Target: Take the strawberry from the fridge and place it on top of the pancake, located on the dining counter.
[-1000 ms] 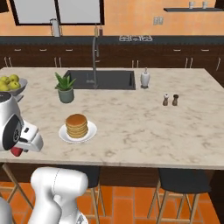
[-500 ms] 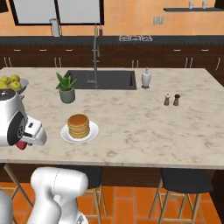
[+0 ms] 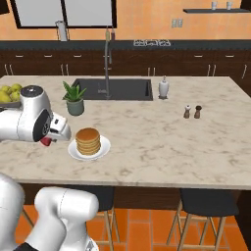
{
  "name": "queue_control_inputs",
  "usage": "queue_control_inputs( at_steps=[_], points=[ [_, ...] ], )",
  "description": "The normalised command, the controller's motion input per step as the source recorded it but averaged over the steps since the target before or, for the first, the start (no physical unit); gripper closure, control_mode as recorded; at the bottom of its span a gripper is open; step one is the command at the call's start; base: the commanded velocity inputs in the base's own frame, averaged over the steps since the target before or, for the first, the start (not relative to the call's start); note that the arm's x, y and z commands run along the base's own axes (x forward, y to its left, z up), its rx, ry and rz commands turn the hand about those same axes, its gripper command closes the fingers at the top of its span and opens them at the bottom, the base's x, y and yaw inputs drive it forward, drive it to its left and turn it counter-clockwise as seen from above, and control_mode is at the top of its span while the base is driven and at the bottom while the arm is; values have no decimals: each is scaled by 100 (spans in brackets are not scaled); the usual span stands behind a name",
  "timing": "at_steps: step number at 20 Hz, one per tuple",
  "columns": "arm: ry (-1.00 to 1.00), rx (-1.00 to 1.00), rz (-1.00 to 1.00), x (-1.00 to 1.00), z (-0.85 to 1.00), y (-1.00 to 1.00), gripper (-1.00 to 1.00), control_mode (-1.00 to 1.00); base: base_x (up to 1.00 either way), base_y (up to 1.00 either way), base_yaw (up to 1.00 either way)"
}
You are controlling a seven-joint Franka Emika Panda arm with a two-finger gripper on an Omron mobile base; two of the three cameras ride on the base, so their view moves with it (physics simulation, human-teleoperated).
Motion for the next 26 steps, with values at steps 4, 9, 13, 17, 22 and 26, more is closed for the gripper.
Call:
queue_control_inputs(
  at_steps=[4,9,13,17,22,26],
  points=[
    [0,-3,0,100,8,-46,100,-100,0,0,0],
    [1,-23,-3,100,-4,-26,100,-100,0,0,0],
    [0,-24,-3,100,-37,-1,100,-100,0,0,0],
    [-8,15,7,65,-26,-6,100,-100,0,0,0],
    [3,17,3,84,-27,-7,100,-100,0,0,0],
    [10,-4,1,6,-42,-1,100,-100,0,0,0]
  ],
)
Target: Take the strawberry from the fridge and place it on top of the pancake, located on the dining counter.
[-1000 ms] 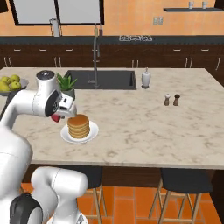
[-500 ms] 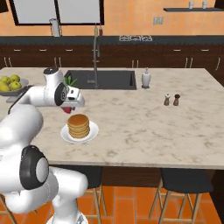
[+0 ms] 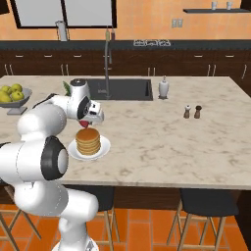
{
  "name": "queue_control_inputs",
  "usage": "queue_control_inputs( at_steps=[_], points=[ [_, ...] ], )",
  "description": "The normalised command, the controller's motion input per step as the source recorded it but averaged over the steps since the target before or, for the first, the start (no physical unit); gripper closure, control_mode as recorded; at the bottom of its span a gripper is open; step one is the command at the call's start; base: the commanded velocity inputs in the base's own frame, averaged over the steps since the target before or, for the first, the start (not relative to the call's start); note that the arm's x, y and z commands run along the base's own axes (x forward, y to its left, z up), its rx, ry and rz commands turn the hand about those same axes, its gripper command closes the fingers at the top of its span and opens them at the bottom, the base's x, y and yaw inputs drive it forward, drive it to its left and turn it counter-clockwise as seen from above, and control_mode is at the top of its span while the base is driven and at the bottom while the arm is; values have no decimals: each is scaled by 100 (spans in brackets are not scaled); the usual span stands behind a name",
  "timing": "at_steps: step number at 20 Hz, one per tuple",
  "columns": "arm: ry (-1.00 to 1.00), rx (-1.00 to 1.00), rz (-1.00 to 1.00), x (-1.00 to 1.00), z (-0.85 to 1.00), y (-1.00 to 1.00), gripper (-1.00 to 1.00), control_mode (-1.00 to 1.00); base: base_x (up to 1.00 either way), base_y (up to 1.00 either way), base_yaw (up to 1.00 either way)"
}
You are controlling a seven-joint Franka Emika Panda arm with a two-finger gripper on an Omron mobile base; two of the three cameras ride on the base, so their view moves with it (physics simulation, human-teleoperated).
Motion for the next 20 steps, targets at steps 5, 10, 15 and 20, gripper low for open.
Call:
queue_control_inputs(
  at_steps=[5,10,15,20],
  points=[
    [12,-5,0,-7,-29,0,100,-100,0,0,0],
    [6,-1,0,-7,-26,4,100,-100,0,0,0],
    [-2,0,0,1,-22,0,100,-100,0,0,0],
    [-7,0,0,1,-22,0,100,-100,0,0,0]
  ],
)
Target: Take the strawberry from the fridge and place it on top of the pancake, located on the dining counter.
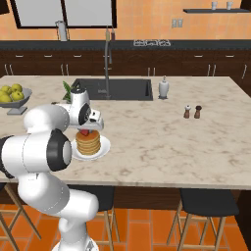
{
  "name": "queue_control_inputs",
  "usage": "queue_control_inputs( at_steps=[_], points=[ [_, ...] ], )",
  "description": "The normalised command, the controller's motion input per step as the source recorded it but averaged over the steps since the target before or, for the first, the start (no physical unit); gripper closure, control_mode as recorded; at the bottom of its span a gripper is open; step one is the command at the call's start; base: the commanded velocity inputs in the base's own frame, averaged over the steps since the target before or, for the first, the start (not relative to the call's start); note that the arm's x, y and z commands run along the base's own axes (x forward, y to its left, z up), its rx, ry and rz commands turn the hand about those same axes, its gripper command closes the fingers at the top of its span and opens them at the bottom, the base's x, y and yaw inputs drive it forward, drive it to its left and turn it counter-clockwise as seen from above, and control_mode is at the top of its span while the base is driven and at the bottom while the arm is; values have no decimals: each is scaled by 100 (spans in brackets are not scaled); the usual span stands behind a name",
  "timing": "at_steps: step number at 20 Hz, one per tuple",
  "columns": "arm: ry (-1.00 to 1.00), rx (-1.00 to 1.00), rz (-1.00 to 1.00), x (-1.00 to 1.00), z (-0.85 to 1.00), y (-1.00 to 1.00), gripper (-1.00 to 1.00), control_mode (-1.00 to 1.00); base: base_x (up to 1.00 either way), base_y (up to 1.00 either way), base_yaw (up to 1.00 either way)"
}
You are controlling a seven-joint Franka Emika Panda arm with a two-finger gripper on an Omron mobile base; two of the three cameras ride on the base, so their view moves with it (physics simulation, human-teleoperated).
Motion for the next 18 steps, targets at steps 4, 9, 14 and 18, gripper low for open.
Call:
queue_control_inputs(
  at_steps=[4,9,14,18],
  points=[
    [-1,0,0,0,-4,0,100,-100,0,0,0],
    [-1,0,0,14,5,0,100,-100,0,0,0],
    [-1,0,0,22,9,1,100,-100,0,0,0],
    [-4,0,0,14,-7,8,100,-100,0,0,0]
  ],
)
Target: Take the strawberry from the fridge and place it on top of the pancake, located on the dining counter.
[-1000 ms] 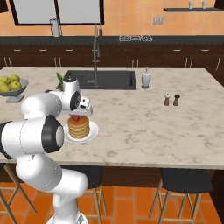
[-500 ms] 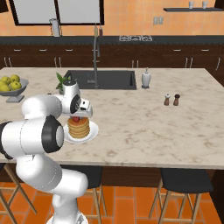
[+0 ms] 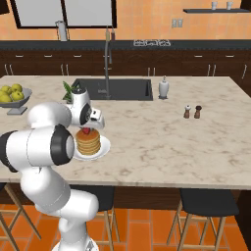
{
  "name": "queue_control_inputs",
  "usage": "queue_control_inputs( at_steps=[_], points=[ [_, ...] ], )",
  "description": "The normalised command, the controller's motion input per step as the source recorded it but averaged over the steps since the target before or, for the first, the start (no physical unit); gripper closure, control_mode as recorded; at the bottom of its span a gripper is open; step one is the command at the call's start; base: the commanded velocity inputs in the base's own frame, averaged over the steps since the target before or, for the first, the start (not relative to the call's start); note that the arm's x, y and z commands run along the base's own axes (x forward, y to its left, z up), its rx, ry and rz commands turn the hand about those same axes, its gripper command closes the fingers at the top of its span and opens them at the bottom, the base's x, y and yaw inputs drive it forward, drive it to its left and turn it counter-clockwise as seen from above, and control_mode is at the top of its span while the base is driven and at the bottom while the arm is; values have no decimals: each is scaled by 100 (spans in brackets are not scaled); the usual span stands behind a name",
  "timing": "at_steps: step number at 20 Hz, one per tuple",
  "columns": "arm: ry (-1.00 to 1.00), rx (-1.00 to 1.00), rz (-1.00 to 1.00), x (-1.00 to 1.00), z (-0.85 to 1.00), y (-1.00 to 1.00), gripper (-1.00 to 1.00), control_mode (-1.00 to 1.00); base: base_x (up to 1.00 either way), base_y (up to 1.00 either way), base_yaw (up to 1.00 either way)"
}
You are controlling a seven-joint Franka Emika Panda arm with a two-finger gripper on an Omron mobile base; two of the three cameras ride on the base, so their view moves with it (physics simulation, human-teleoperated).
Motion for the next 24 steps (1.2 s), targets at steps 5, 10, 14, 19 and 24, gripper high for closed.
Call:
queue_control_inputs(
  at_steps=[5,10,14,19,24],
  points=[
    [-9,-1,0,7,-28,6,100,-100,0,0,0],
    [-7,0,0,0,-17,0,100,-100,0,0,0],
    [0,0,0,-1,-3,0,-100,-100,0,0,0],
    [0,0,0,0,0,0,-100,-100,0,0,0],
    [-2,0,0,0,0,0,-100,-100,0,0,0]
  ],
)
